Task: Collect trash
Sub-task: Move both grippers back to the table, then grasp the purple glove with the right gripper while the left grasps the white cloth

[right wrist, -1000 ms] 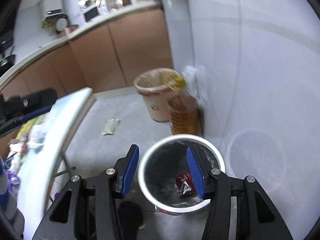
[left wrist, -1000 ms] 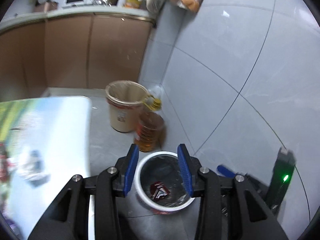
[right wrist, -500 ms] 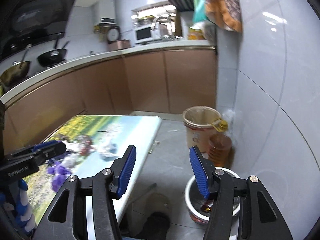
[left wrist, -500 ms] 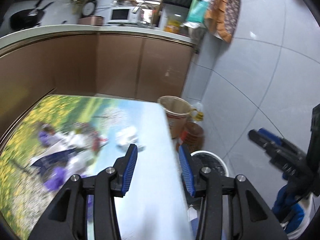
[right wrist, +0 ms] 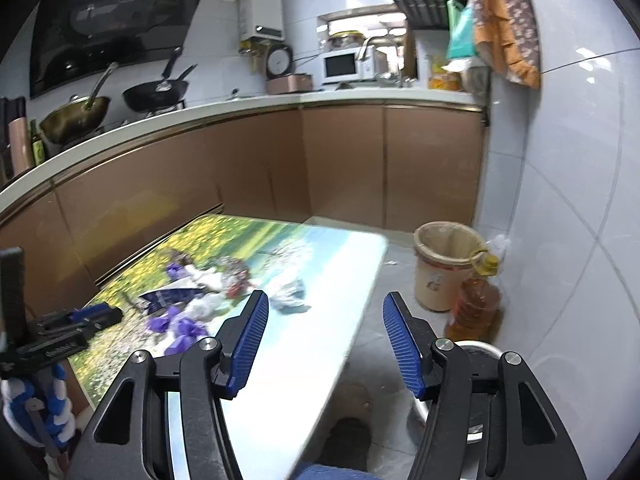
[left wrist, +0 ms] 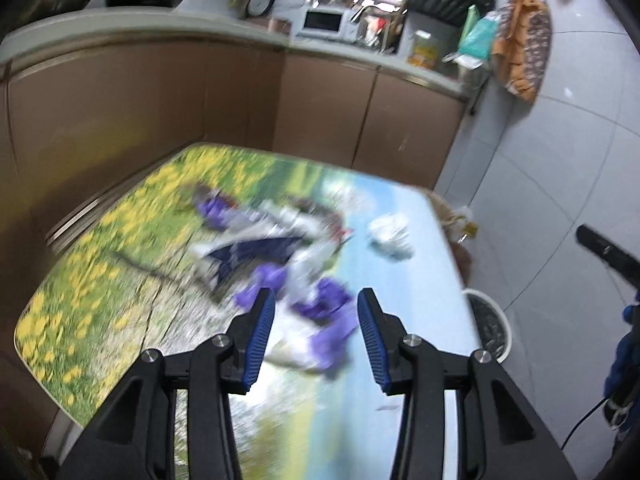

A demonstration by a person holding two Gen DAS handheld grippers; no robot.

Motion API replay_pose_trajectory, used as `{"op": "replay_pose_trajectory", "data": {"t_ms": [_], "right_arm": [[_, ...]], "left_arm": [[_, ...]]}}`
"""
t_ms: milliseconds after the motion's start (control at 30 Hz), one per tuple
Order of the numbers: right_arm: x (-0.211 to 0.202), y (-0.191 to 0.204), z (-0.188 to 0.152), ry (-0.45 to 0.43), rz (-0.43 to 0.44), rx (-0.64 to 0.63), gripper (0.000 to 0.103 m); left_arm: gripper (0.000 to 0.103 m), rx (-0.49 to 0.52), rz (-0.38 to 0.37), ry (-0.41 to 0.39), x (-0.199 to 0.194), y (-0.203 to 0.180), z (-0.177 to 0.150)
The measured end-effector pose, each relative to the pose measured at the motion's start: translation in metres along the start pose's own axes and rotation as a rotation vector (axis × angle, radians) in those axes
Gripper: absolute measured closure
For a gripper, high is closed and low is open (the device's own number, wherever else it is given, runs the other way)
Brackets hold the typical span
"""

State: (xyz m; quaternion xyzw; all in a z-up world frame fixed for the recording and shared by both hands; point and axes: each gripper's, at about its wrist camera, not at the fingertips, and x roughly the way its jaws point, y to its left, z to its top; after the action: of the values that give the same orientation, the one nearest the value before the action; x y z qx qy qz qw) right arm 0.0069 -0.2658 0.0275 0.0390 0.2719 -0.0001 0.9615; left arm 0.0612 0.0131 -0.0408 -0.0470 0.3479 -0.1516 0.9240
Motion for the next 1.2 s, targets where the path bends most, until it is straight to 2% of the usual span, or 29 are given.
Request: {"op": "replay_pose_trajectory", "data": {"t_ms": [167,400,667,867,1200], "right_arm": [[0.022,0.023,-0.005,0.060,0.066,-0.032,0.044],[0.065,0.053,-0.016,0.161,0.159,-0.040,0.043],[0.120,0.089,-0.028,0.276,0.273,-0.043,0.043],[0.156,0.113,-0.034,0.340,0.337,-0.045,0.043],[0.196,0.129,-0.047,0.414,0.348,-0.062,0.044]], "left_arm": [[0.062,0.008,0.007,0.086,0.026,0.024,-0.020],[0.062,0.020,-0.094,0.165,0.056,0.029,-0.028],[0.064,0.019,-0.156,0.213,0.086,0.037,-0.032],[0.088,0.002,-0.217,0.225,0.094,0.045,-0.031],[0.103,0.023,-0.231,0.240,0.099,0.042,-0.032]]}}
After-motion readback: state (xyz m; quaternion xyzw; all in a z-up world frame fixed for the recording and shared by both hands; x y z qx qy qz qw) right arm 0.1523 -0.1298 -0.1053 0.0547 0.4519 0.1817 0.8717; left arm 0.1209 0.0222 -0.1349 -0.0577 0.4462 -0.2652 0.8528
